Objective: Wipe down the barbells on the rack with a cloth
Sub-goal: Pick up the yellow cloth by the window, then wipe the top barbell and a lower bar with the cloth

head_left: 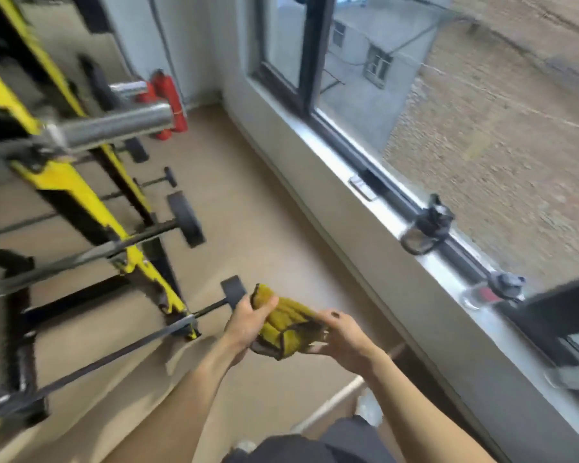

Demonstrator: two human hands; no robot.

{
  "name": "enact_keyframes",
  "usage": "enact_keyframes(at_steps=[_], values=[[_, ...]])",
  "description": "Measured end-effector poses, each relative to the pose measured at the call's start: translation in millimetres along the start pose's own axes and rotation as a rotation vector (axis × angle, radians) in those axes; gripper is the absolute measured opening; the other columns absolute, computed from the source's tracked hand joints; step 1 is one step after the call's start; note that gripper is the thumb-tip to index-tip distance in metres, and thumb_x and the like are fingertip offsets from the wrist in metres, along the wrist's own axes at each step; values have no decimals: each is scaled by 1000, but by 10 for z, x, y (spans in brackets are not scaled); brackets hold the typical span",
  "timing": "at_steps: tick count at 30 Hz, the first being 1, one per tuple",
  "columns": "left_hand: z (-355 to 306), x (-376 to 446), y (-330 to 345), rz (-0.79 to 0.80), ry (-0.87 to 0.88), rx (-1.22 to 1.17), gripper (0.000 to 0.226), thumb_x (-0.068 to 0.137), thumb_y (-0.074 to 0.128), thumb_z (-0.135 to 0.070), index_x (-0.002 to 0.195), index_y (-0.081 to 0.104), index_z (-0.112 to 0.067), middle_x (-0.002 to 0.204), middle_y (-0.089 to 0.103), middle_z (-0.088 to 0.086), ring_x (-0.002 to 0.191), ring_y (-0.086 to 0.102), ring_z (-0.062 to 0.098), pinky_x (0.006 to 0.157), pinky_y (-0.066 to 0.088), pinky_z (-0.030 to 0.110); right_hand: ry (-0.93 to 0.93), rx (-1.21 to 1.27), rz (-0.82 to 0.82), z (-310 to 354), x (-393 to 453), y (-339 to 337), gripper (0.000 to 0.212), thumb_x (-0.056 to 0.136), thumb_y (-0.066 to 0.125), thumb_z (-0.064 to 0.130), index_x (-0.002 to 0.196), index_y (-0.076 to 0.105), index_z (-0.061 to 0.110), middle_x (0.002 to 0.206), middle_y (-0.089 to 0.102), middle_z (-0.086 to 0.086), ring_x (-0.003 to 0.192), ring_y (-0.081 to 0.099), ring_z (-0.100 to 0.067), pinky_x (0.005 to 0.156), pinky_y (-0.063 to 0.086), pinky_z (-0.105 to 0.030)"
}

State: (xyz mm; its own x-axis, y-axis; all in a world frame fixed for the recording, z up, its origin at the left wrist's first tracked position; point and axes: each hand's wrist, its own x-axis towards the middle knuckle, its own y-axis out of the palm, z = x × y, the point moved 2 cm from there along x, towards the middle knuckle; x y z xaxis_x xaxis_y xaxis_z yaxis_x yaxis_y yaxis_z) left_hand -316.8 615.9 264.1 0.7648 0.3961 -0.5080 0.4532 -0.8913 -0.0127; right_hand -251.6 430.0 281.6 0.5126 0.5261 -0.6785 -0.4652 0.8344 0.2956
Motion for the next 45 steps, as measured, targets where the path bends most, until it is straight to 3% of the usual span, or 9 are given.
enact_keyframes(at_steps=[4, 9, 12, 17, 24, 29, 36, 41, 45], values=[[-225, 107, -942, 21, 115, 152, 25, 88, 74, -16, 109, 61, -18, 101, 72, 0, 87, 69, 7, 81, 55, 22, 45, -16, 110, 127, 345, 831, 64, 62, 78, -2, 121, 53, 3, 97, 67, -16, 86, 66, -30, 72, 55, -36], [-569, 340, -1882, -308, 213, 184, 25, 97, 62, -24, 93, 65, 1, 78, 69, 9, 68, 61, 6, 68, 51, 28, 106, 269, 250, 487, 705, 1684, 42, 75, 29, -11, 84, 70, -4, 78, 69, -25, 66, 67, -36, 74, 59, -45], [-826, 439, -2302, -359, 241, 183, 17, 98, 58, -23, 91, 65, -9, 77, 66, 0, 66, 58, -3, 65, 46, 15, 189, 312, 415, 637, 969, 2212, 23, 83, 55, 2, 98, 69, -6, 105, 68, -29, 92, 68, -42, 84, 55, -52], [-1080, 567, -3029, -318, 216, 179, 16, 98, 56, -35, 99, 65, -21, 98, 72, 3, 91, 67, 15, 76, 55, 28, 231, 90, 635, 847, 1288, 3098, 47, 86, 68, 13, 127, 58, -8, 123, 62, -28, 109, 64, -38, 92, 52, -43], [-1377, 379, -3975, -223, 292, 205, 12, 99, 54, -28, 94, 59, -19, 82, 68, 4, 60, 65, 24, 46, 49, 30, -245, -191, 389, 1350, 1041, 4116, 36, 90, 65, 21, 119, 61, 1, 112, 69, -14, 108, 65, -31, 88, 53, -39], [-1537, -143, -4606, -101, 408, 555, 16, 100, 51, -29, 96, 63, -18, 85, 71, -3, 61, 65, 3, 57, 50, 17, -859, -409, 38, 1414, 406, 4863, 13, 88, 64, 2, 88, 68, 14, 76, 73, 14, 77, 70, -2, 69, 54, -18], [-1781, -676, -5471, -295, 714, 646, 14, 98, 57, -29, 93, 67, -21, 75, 64, -14, 66, 59, 6, 60, 43, 17, -1373, -1017, -261, 1571, 702, 5720, 20, 94, 54, 1, 102, 57, 20, 111, 59, 2, 102, 59, -14, 89, 50, -28], [-1866, -777, -6021, -452, 881, 650, 15, 97, 56, -25, 91, 66, -15, 77, 65, -5, 67, 58, 11, 61, 48, 28, -753, -1902, -230, 1468, 1264, 5790, 86, 84, 65, 12, 155, 16, 17, 161, 14, -5, 151, -1, -29, 121, 3, -46], [-1877, -687, -6231, -506, 909, 810, 13, 95, 57, -22, 96, 66, -12, 91, 64, -1, 88, 55, 15, 79, 48, 31, -644, -1961, -144, 1528, 1208, 5660, 101, 77, 61, 71, 154, 9, 34, 160, 17, 5, 149, 12, -27, 119, 20, -54]])
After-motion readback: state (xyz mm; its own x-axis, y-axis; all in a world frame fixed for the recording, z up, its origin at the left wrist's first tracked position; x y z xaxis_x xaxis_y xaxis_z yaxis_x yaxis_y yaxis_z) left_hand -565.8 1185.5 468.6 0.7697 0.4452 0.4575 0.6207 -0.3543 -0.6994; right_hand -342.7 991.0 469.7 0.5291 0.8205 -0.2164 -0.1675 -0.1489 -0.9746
